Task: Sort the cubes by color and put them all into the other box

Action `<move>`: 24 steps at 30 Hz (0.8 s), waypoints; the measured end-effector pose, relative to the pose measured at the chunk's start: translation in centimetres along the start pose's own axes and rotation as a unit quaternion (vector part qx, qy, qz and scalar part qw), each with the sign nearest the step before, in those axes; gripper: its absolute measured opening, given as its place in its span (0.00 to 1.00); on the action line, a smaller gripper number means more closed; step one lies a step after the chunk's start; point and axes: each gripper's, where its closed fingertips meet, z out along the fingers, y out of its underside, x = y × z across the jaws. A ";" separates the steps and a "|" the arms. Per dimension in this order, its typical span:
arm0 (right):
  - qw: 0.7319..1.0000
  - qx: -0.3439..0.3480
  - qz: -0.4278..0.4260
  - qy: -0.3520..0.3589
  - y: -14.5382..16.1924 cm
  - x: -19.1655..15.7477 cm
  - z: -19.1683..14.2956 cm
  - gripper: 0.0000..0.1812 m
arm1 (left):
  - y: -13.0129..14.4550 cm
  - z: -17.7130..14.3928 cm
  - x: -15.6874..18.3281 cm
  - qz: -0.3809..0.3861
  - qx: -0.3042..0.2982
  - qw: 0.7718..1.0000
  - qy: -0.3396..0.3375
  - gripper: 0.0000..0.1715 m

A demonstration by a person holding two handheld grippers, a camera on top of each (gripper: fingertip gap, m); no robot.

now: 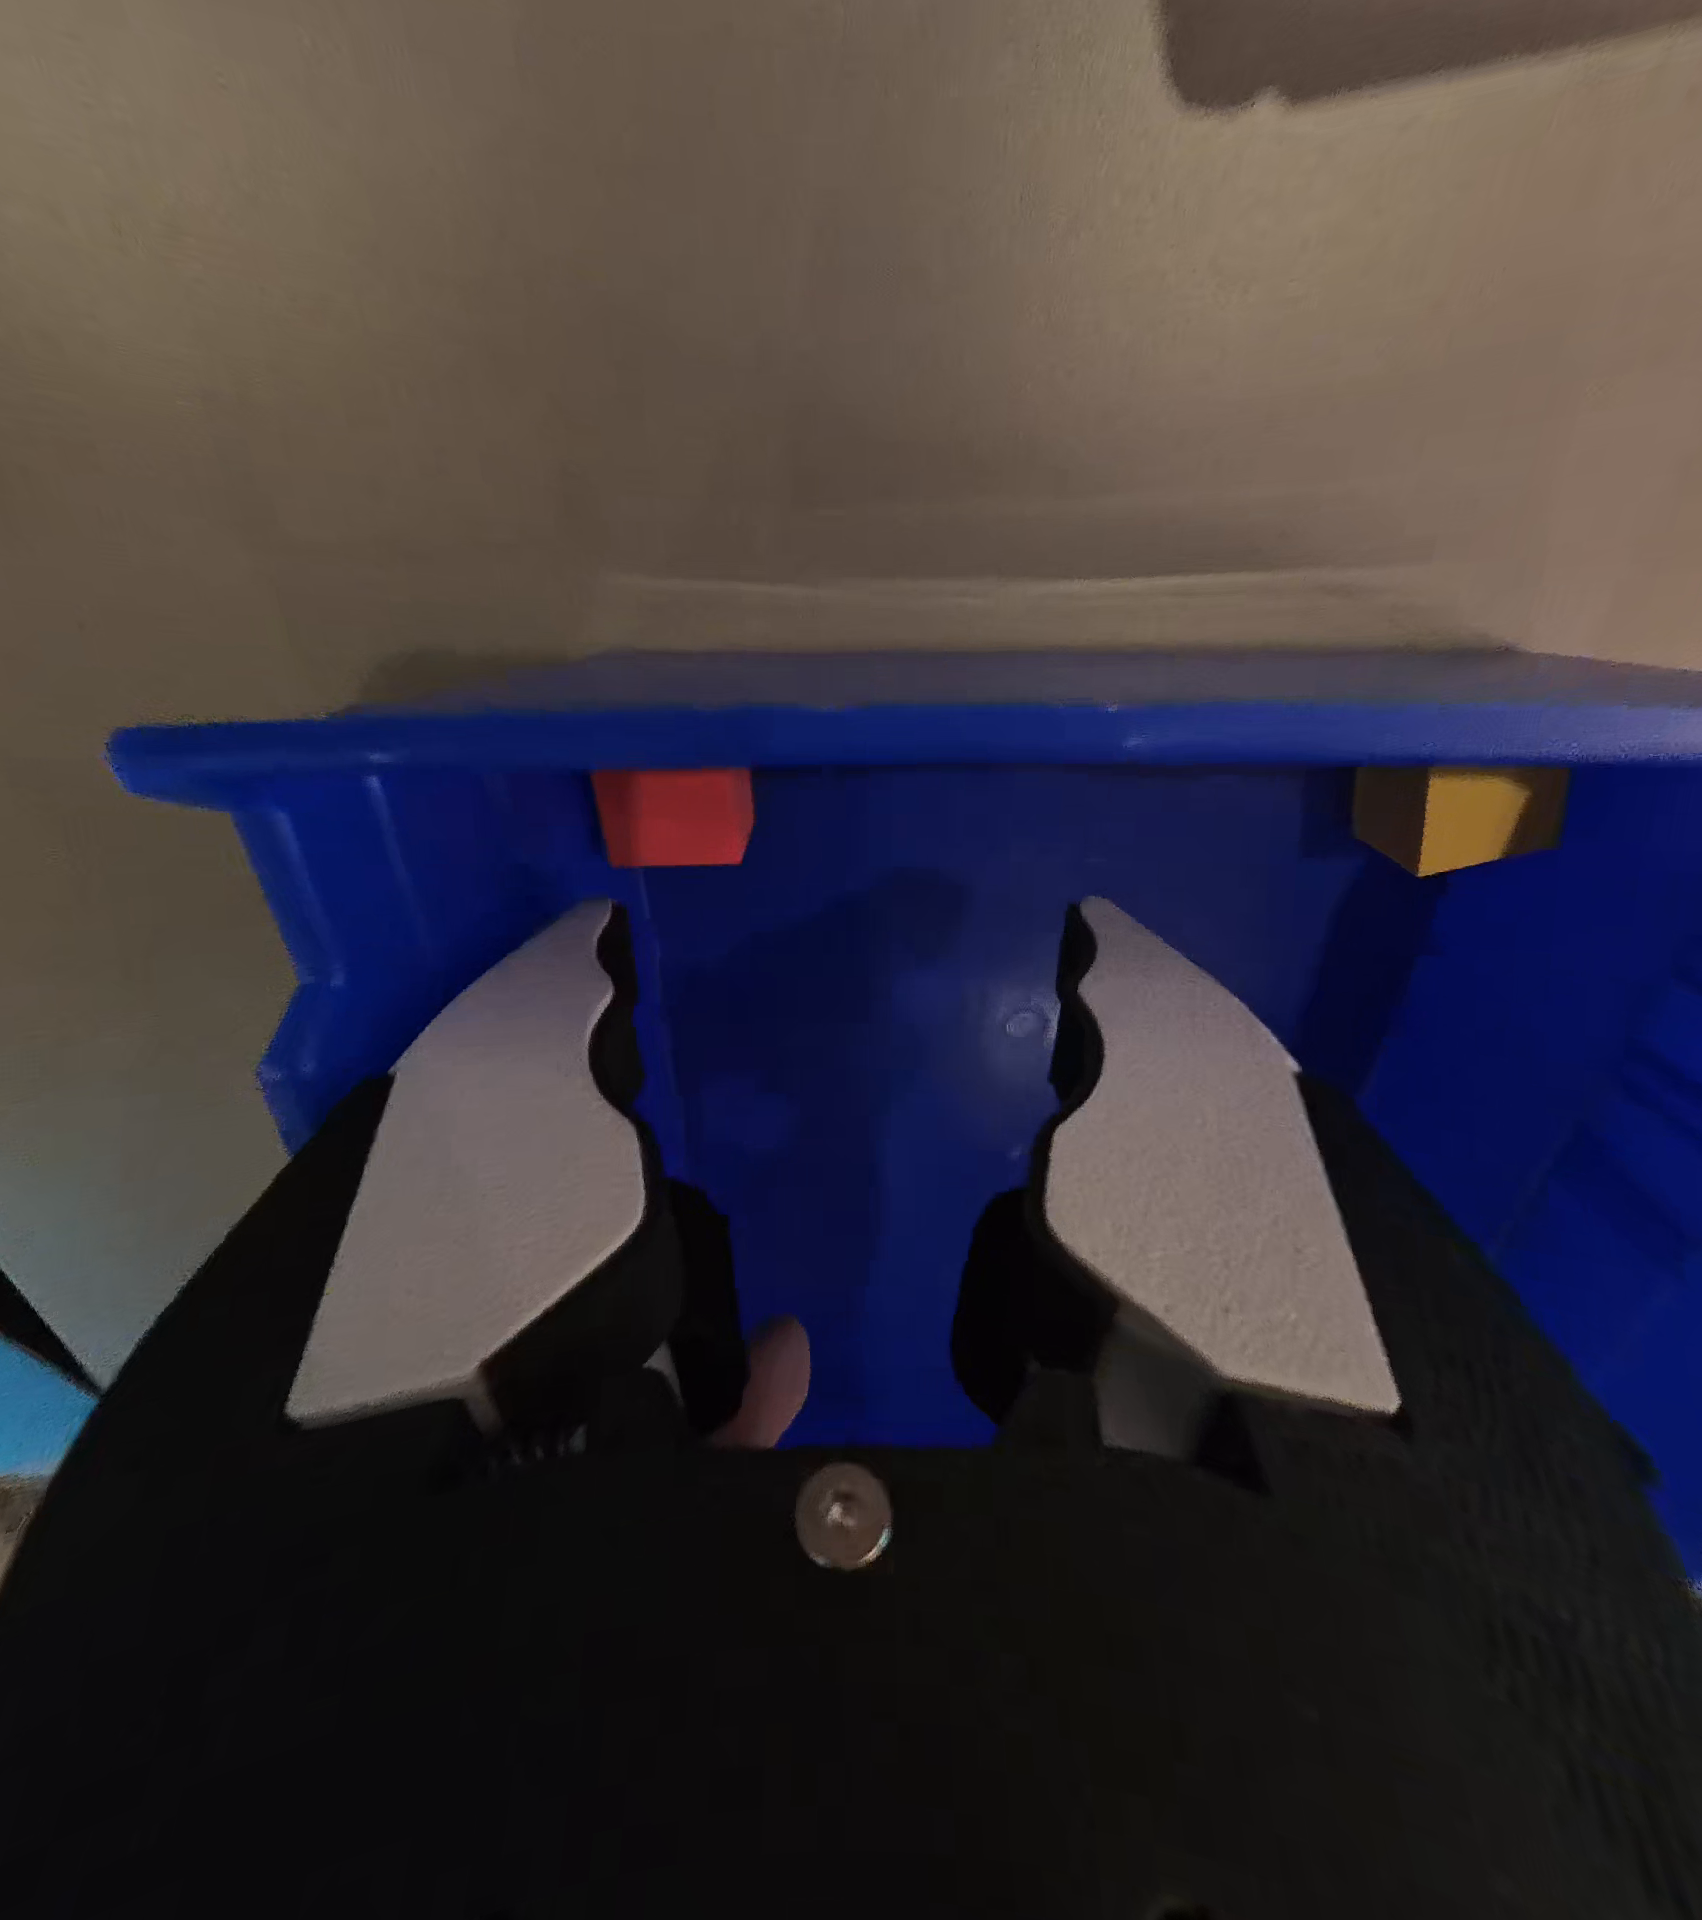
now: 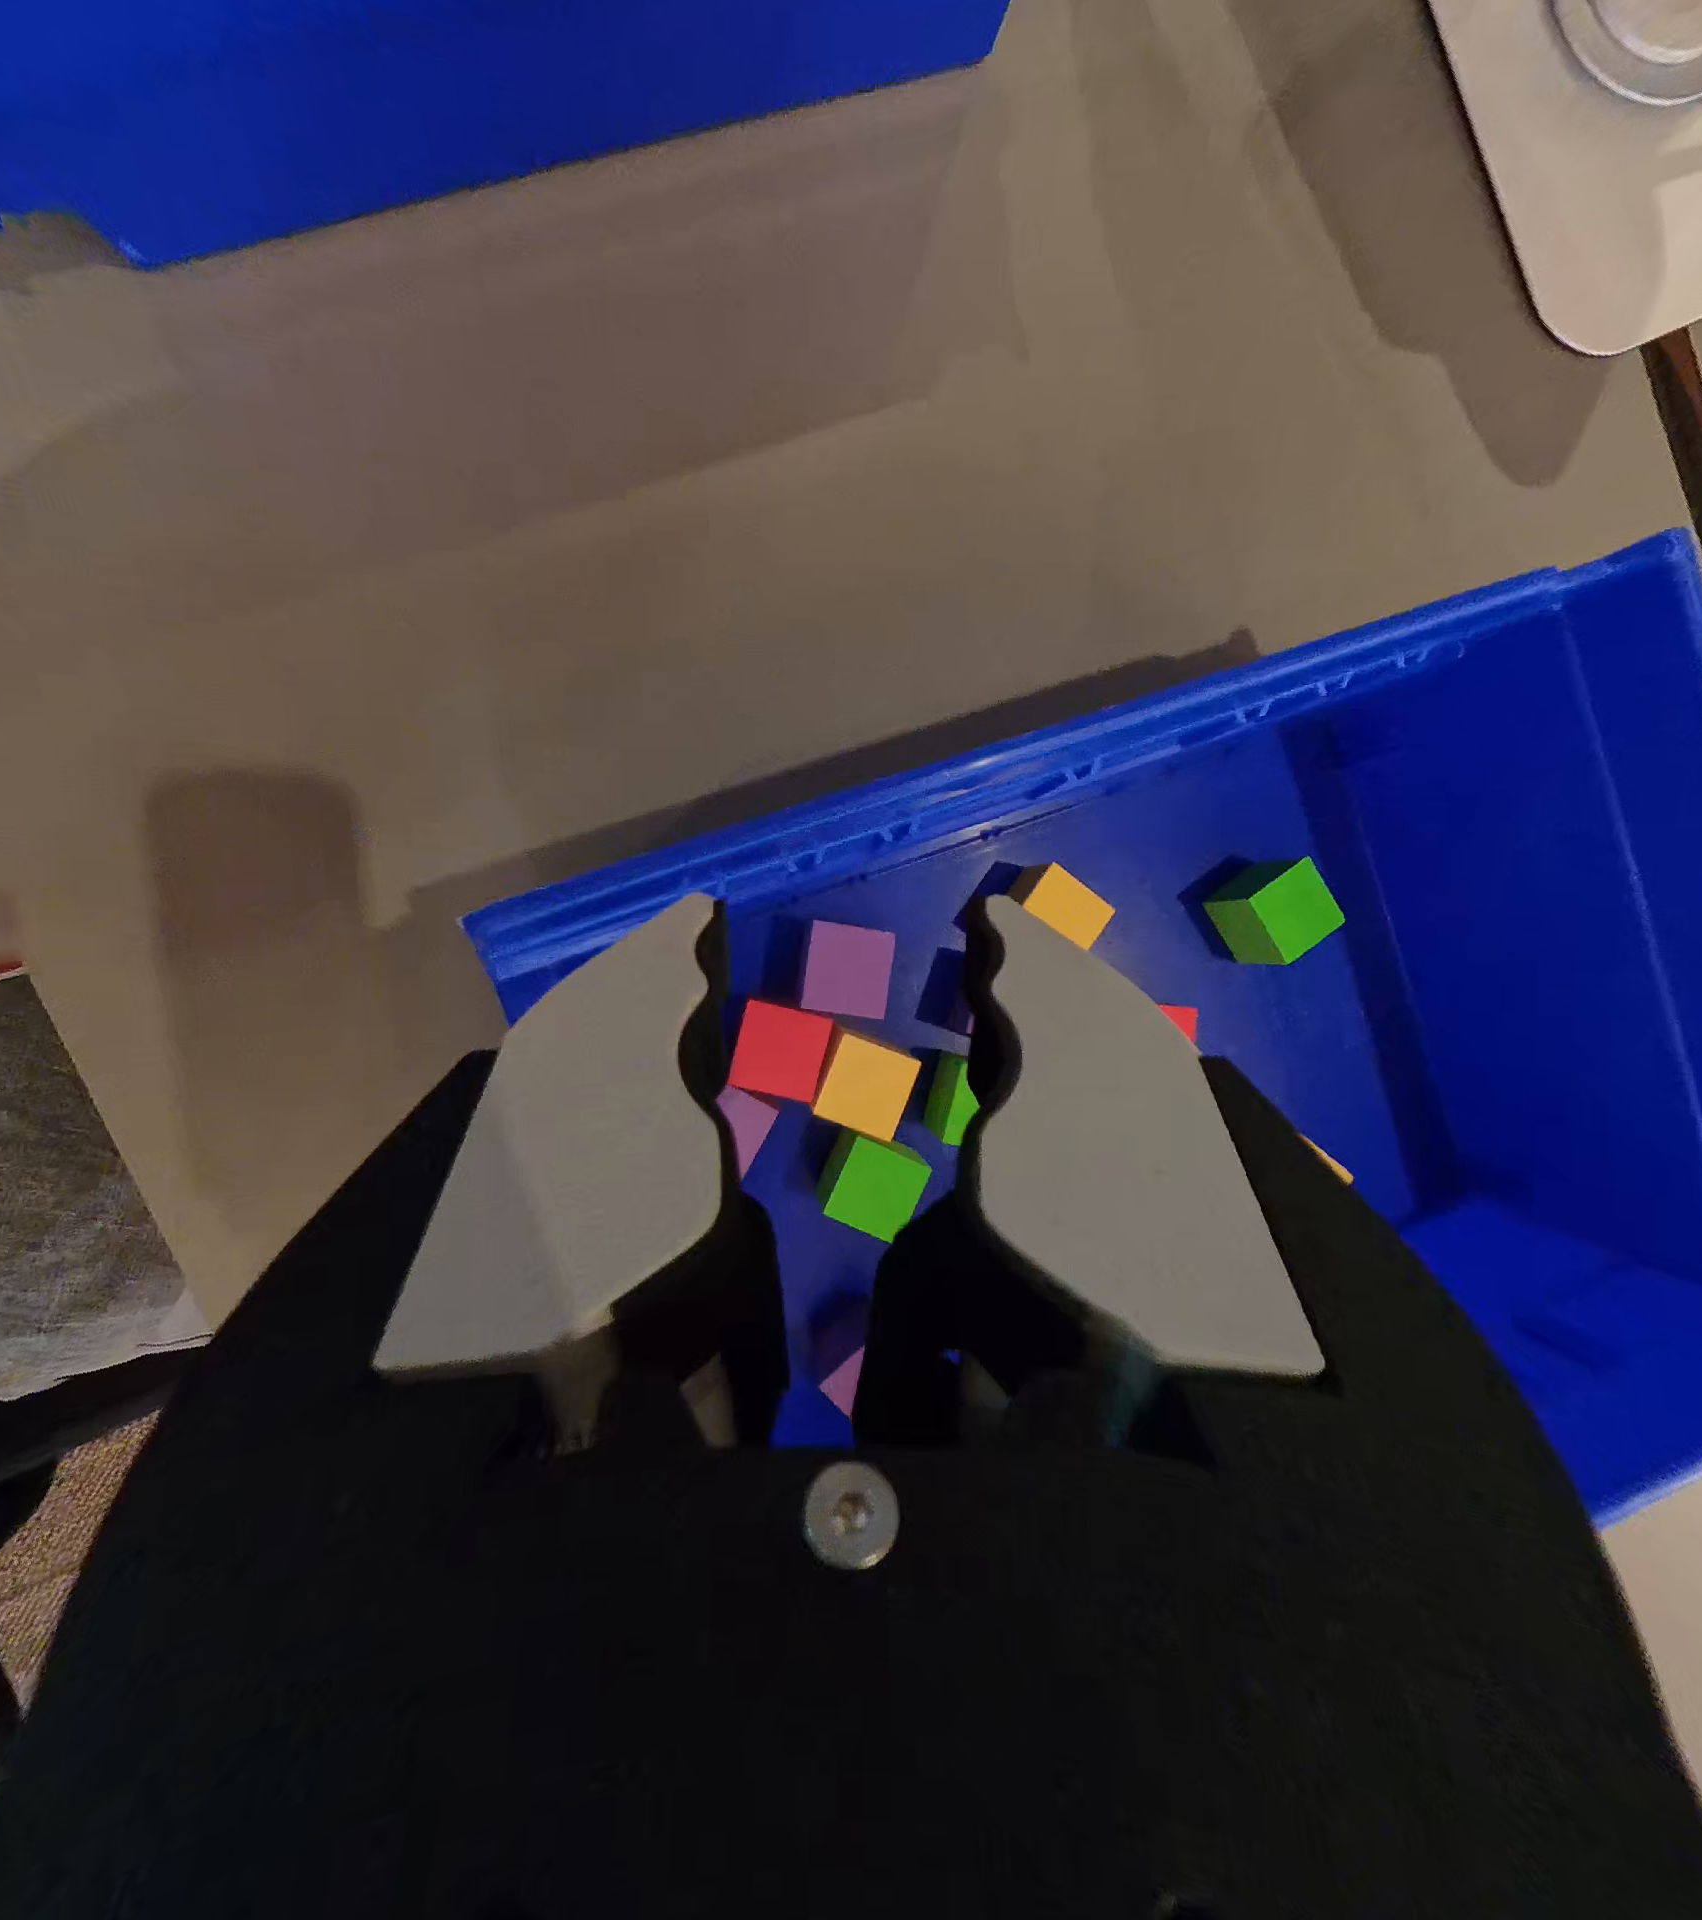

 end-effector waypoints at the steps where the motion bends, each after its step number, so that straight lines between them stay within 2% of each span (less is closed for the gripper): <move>1: 1.000 0.003 0.001 0.000 0.0 0.0 -0.1 0.24 | -0.1 0.2 0.0 0.002 0.003 1.000 0.001 0.46; 15: 1.000 0.002 -0.012 0.002 -0.2 -0.9 -0.1 0.23 | -0.5 1.8 -0.4 0.032 0.017 0.999 -0.030 0.51; 21: 1.000 0.004 -0.013 0.007 -0.6 -0.7 -0.3 0.22 | -0.2 1.1 0.6 0.021 0.017 0.999 0.034 0.50; 24: 1.000 0.004 -0.016 0.008 -0.9 -0.7 -0.4 0.22 | 0.2 0.7 1.3 0.016 0.011 0.998 0.064 0.46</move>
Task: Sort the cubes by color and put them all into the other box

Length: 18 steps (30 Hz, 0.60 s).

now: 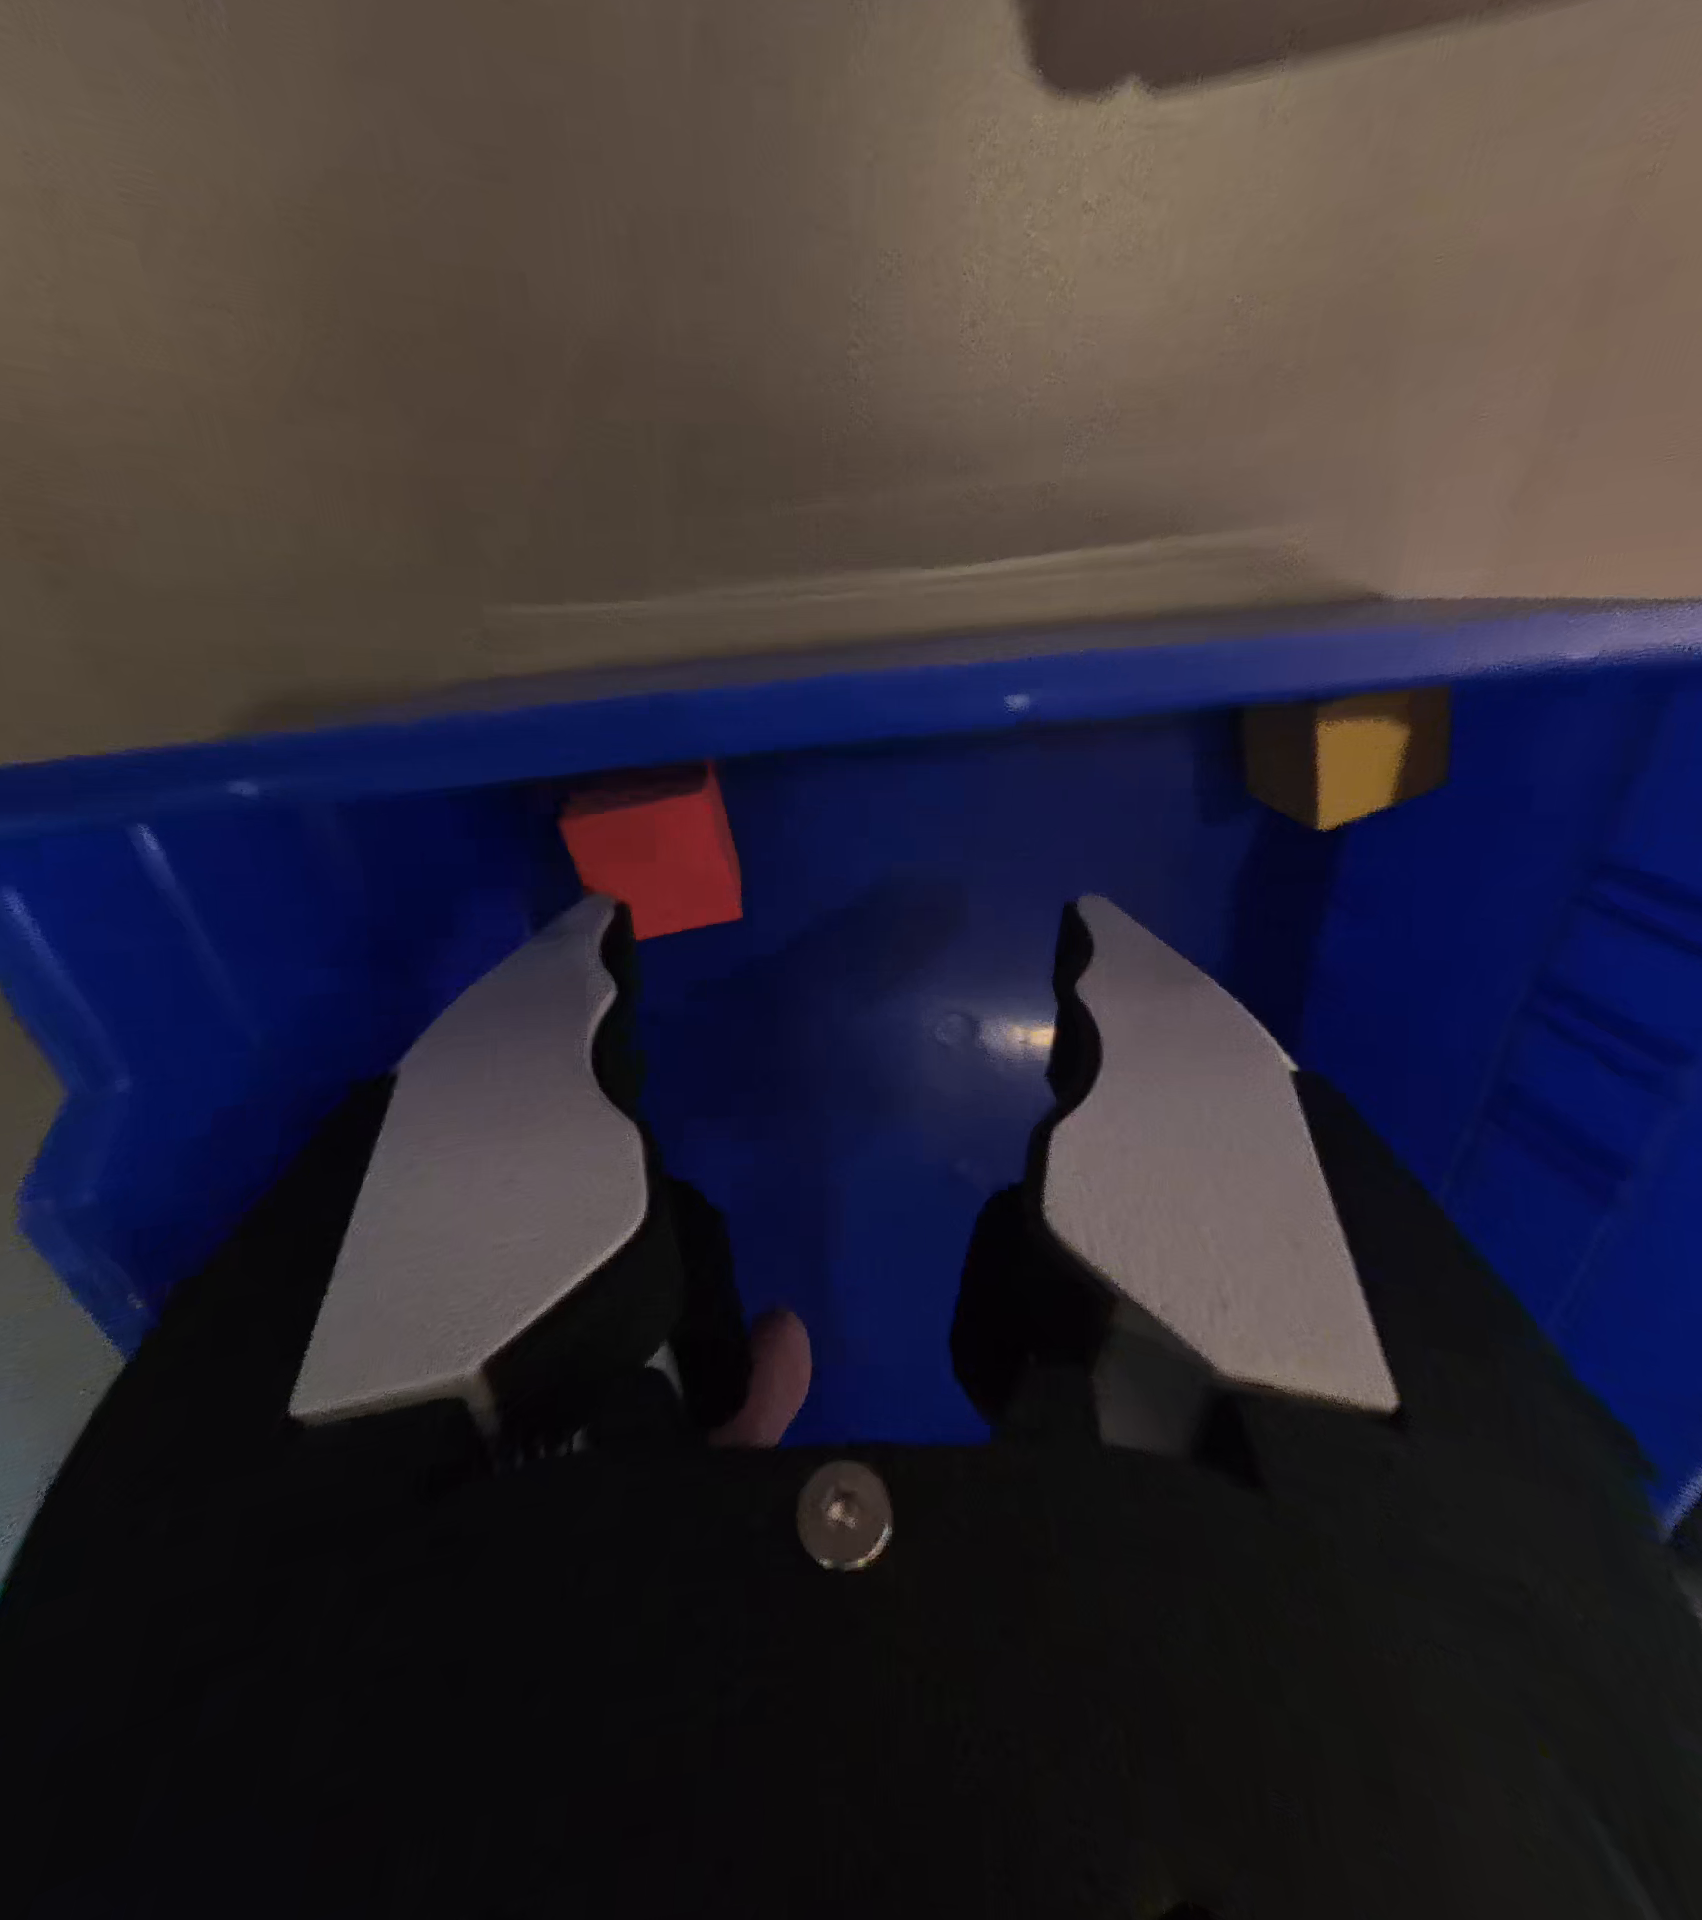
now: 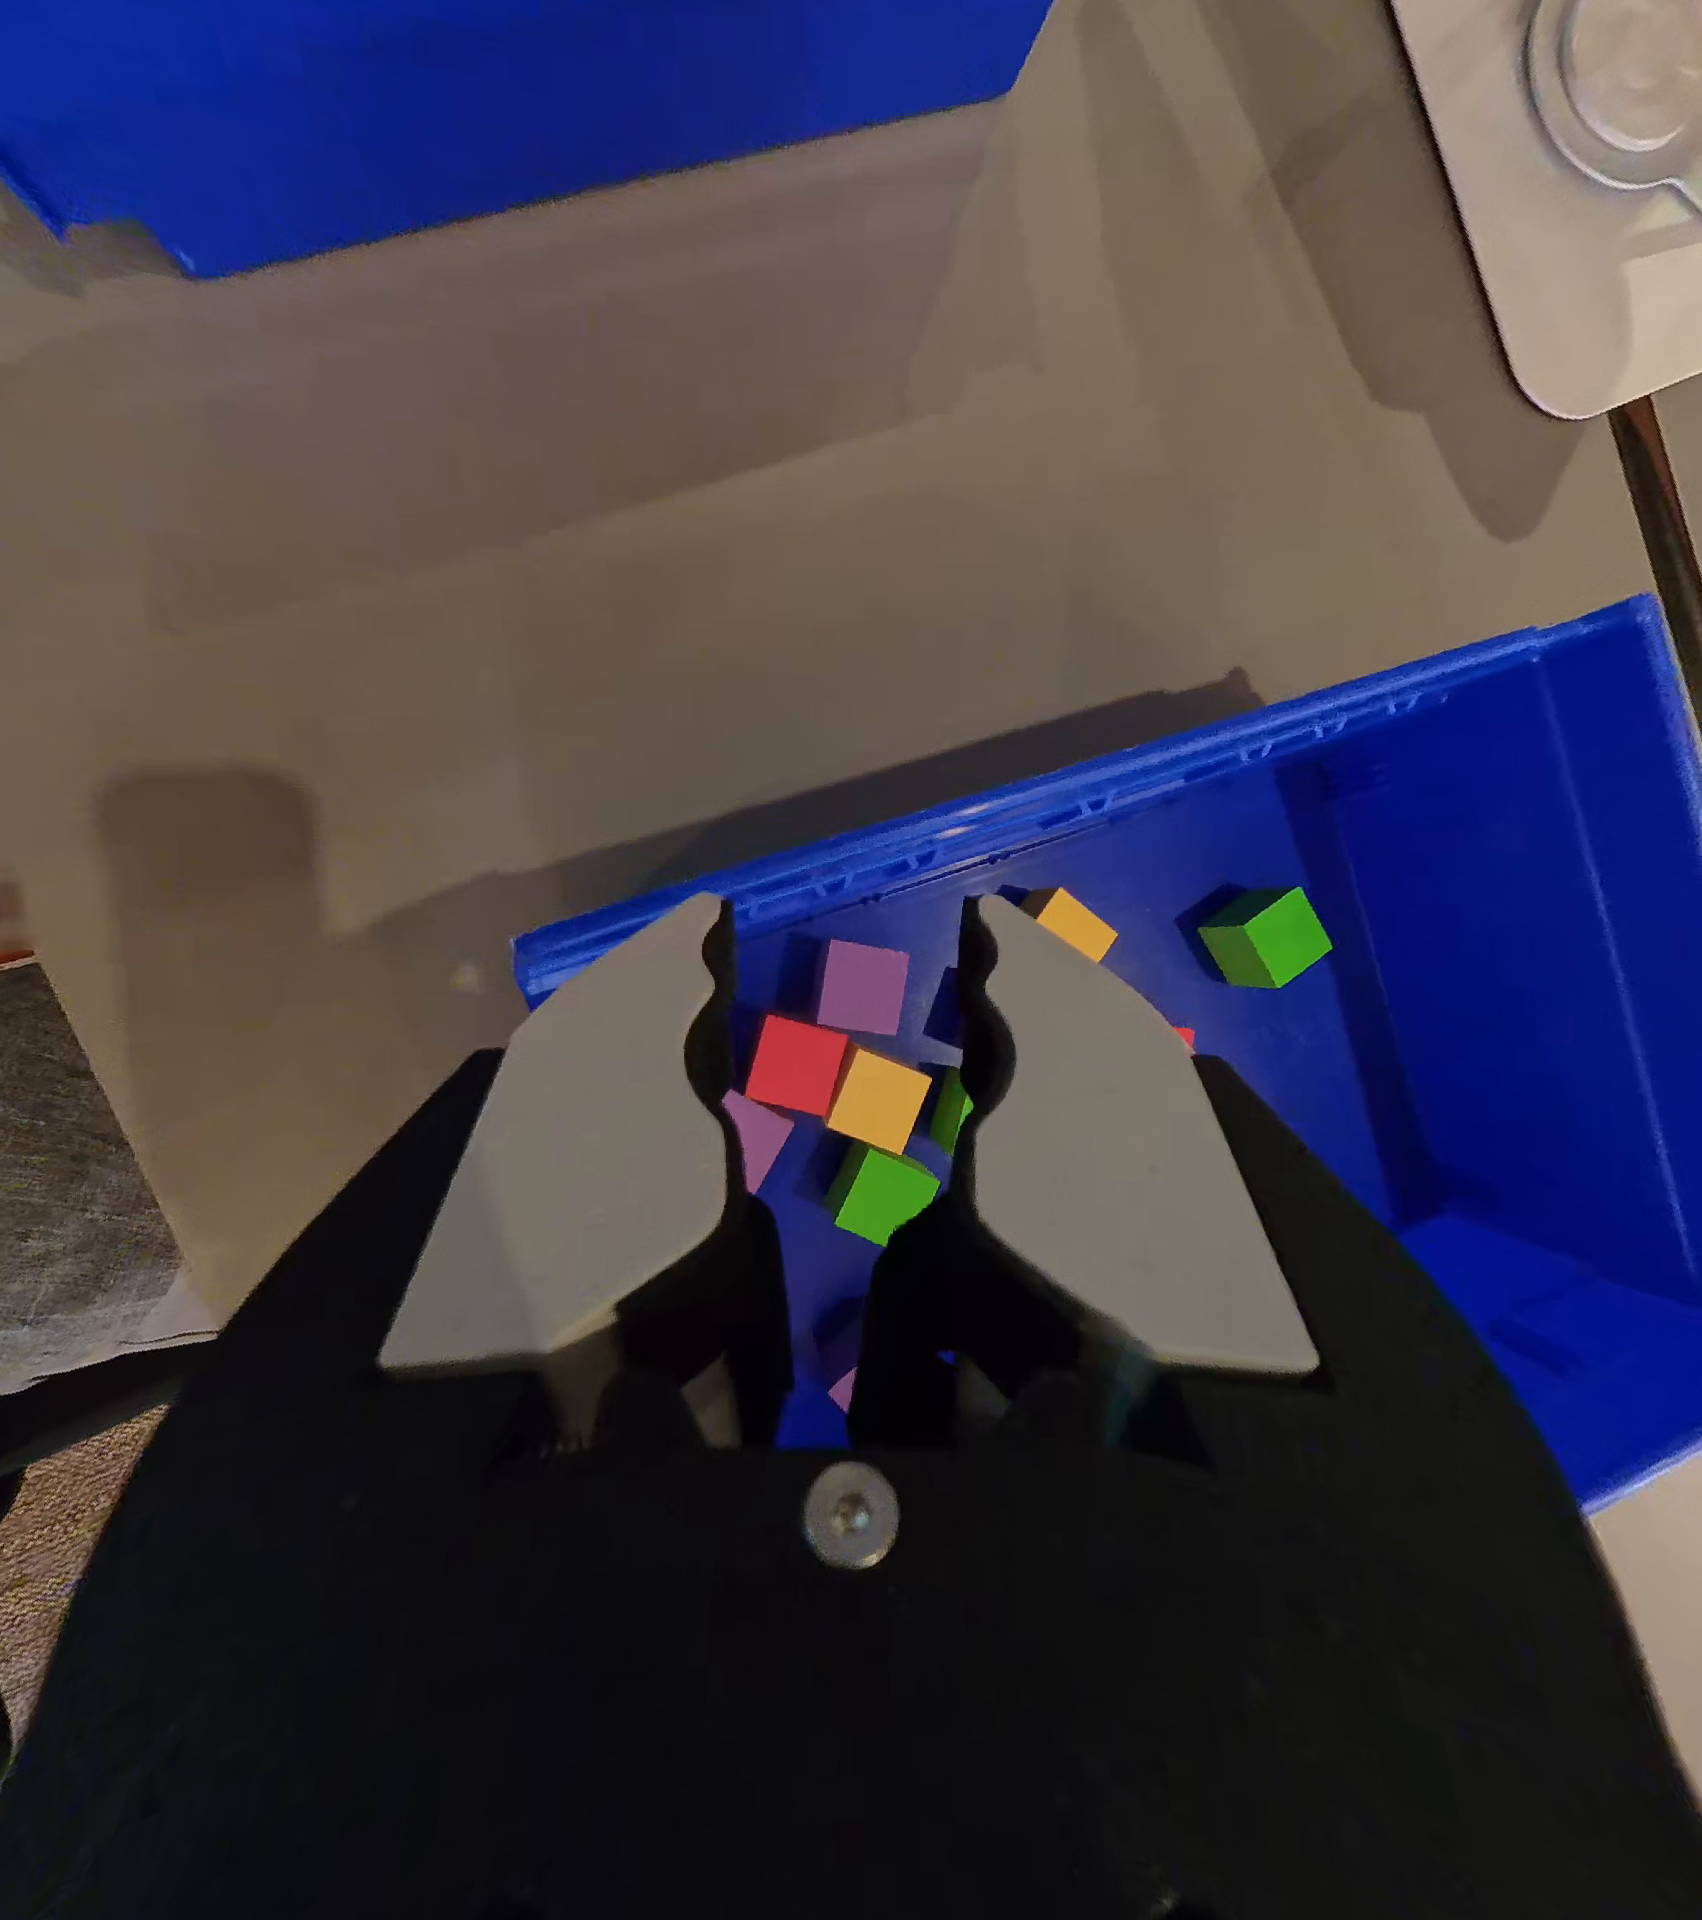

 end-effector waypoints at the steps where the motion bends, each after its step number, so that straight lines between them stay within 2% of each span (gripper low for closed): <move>1: 1.000 0.000 -0.001 0.000 -0.1 0.0 0.0 0.22 | 0.1 -0.1 0.1 -0.002 -0.001 1.000 0.001 0.45; 7: 1.000 -0.006 -0.009 -0.002 -0.5 -0.4 0.2 0.22 | 0.3 -0.2 -1.3 0.004 -0.006 0.998 -0.058 0.47; 12: 1.000 -0.008 -0.010 -0.003 -0.3 -0.6 0.4 0.22 | 0.2 0.6 -1.8 -0.008 -0.018 0.997 -0.071 0.47; 16: 1.000 -0.006 -0.012 -0.003 -0.2 -0.7 0.2 0.22 | -0.4 1.0 -2.4 -0.008 -0.011 0.995 -0.102 0.37; 18: 1.000 -0.002 -0.012 -0.002 -0.2 -0.6 0.1 0.22 | -0.2 1.5 -2.9 -0.009 -0.015 0.993 -0.120 0.36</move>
